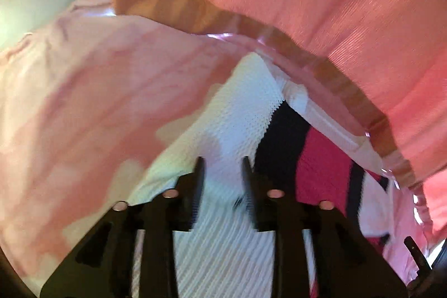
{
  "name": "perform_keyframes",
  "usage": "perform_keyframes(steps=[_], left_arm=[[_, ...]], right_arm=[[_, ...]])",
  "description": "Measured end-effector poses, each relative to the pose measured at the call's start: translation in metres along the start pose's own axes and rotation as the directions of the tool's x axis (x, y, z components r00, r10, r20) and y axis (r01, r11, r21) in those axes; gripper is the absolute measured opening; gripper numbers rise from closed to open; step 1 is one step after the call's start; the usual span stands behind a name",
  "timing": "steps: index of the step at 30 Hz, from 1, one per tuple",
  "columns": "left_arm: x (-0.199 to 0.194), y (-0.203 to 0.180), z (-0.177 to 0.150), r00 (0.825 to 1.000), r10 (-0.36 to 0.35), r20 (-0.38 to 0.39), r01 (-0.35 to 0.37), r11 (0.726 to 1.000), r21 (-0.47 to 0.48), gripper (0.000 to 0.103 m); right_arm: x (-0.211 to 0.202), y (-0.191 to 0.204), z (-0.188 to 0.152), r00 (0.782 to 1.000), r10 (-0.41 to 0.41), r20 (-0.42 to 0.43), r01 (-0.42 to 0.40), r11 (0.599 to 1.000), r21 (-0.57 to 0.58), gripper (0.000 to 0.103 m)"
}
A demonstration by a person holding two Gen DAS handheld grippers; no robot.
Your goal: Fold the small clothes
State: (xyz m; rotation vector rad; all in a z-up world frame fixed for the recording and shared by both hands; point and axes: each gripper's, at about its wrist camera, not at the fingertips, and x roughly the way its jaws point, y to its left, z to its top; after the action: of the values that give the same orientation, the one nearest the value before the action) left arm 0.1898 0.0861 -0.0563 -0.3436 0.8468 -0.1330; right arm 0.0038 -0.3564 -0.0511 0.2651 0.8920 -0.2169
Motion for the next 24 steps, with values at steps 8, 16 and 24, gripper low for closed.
perform_keyframes(steps=[8, 16, 24], left_arm=[[-0.084, 0.061, -0.085, 0.998, -0.013, -0.067, 0.017, 0.998, 0.060, 0.076], [-0.106, 0.112, -0.169, 0.978, -0.075, -0.193, 0.064, 0.996, -0.063, 0.076], [-0.109, 0.099, -0.187, 0.981, -0.081, -0.177, 0.079, 0.997, -0.020, 0.061]], right_arm=[[-0.066, 0.000, -0.142, 0.980, 0.157, -0.119, -0.148, 0.986, 0.082, 0.054], [-0.078, 0.015, -0.234, 0.932, 0.279, -0.232, -0.259, 0.959, 0.113, 0.055], [-0.078, 0.045, -0.241, 0.939, 0.286, -0.191, -0.288, 0.957, 0.016, 0.050]])
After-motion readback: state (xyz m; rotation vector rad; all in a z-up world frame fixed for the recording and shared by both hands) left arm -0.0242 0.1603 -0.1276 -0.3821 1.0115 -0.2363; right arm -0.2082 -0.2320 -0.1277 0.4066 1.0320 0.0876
